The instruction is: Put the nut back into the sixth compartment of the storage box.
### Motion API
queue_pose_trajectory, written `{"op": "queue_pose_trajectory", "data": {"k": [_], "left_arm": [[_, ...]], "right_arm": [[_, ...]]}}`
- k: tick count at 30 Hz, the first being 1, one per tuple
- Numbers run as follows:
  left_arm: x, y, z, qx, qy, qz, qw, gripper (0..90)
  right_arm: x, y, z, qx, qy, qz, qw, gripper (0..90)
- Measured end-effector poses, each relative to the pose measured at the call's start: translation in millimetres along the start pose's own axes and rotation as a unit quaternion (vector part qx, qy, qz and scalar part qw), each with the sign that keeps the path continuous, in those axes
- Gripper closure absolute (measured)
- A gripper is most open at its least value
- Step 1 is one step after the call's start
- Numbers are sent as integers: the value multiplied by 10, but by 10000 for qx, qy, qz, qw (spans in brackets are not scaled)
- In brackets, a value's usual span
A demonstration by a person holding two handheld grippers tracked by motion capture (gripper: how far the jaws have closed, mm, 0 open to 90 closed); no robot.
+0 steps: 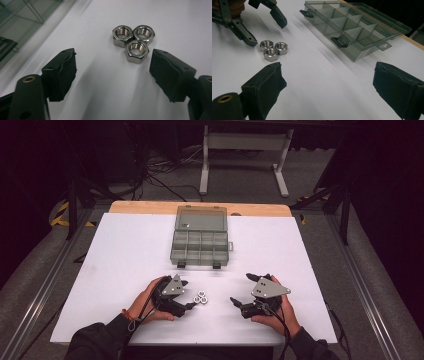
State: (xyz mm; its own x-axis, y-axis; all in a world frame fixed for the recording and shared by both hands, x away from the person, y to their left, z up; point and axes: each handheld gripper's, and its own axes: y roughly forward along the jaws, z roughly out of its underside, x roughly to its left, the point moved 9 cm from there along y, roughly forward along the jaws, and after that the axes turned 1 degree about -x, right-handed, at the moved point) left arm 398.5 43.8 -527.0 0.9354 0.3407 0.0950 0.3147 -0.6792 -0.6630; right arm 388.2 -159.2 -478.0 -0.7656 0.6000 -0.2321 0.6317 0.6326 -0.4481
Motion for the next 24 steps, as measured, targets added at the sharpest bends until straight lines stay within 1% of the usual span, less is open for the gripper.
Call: {"op": "queue_pose_trajectory", "data": {"k": [2,8,9,10,12,15,16,18,22,23,24], "left_arm": [[-1,1,-13,30,-31,-9,10000,262],[-39,37,-31,106,-1,66,9999,301],[-50,42,-39,133,-36,90,9999,322],[-45,46,-48,146,-15,72,9999,331],[-62,57,-55,184,-83,124,9997,356],[-73,82,-73,183,-194,262,9993,395],[-86,90,-78,157,-272,339,9989,411],[-79,86,-71,198,-285,360,9988,425],[-97,79,-75,215,-289,434,9984,463],[-108,77,-79,205,-302,446,9983,488],[-108,75,-78,221,-242,470,9984,516]], "right_arm": [[7,-4,2,10,-15,-8,10000,94],[-15,-1,-16,-10,22,12,10000,95],[-15,1,-13,-8,26,9,10000,96],[-7,4,0,21,12,-4,10000,96],[6,8,20,58,-5,-22,10000,97],[24,-1,35,92,-2,-26,10000,99],[28,-3,37,101,-6,-31,9999,100],[27,-4,38,115,-34,-21,9999,100],[26,3,39,134,-1,-12,9999,101],[28,9,42,145,-5,-19,9999,103],[31,13,43,150,-11,-21,9999,103]]}}
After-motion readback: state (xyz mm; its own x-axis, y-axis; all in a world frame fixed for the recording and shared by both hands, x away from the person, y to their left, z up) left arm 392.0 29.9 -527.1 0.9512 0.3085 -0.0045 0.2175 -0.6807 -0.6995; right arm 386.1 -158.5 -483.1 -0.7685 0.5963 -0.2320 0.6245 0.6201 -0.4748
